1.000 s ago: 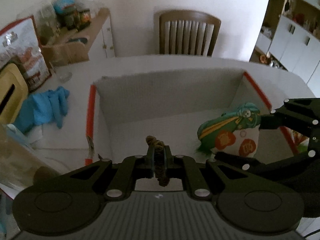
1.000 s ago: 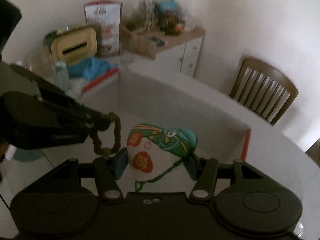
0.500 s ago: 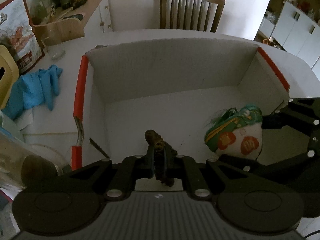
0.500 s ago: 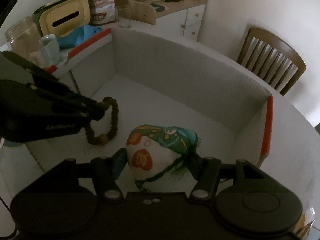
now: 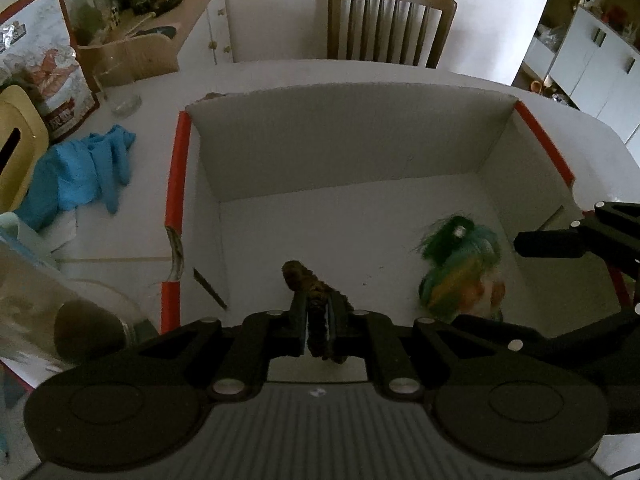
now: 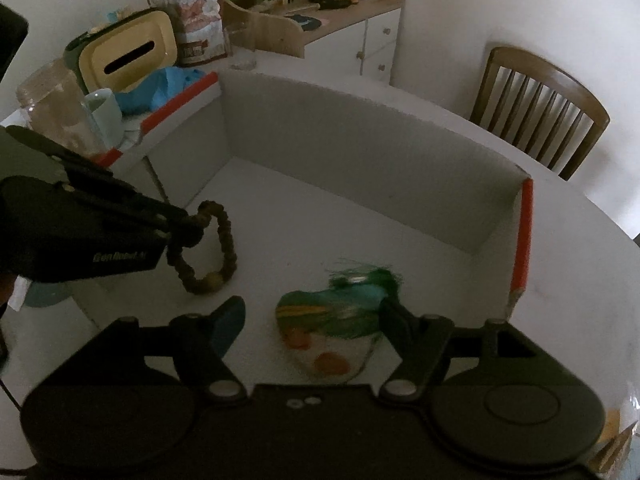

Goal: Organize objects
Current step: 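Open right gripper dropping the plush while left releases the bracelet into the box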

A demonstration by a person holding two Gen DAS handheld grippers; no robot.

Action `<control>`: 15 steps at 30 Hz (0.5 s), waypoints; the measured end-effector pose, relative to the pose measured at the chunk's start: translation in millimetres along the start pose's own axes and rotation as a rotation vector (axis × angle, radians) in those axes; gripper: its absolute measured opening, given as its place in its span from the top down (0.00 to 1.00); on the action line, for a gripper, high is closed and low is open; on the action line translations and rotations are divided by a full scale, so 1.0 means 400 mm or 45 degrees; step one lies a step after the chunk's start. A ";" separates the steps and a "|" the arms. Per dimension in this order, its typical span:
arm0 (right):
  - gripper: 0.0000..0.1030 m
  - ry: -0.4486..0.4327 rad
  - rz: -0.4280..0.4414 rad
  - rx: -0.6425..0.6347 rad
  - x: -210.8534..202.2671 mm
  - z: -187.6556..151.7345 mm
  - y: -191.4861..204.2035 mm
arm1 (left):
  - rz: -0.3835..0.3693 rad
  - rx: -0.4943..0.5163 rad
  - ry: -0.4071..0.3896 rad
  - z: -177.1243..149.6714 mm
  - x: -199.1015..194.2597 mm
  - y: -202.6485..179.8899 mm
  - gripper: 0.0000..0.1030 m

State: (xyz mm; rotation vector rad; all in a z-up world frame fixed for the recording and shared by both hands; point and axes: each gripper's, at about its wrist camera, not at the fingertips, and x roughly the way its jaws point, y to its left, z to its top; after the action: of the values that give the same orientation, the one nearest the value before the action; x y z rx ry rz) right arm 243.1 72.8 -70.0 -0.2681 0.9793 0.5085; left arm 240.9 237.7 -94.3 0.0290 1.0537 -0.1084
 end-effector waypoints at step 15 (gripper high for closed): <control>0.21 -0.147 -0.005 0.066 -0.153 -0.045 -0.029 | -0.018 0.037 -0.113 -0.021 -0.096 -0.041 0.88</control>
State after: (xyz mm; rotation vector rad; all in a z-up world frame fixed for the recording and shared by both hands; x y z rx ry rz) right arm 208.4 37.6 -28.2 -0.1924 0.8784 0.4887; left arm 213.3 224.9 -64.7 0.0430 0.9640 -0.1365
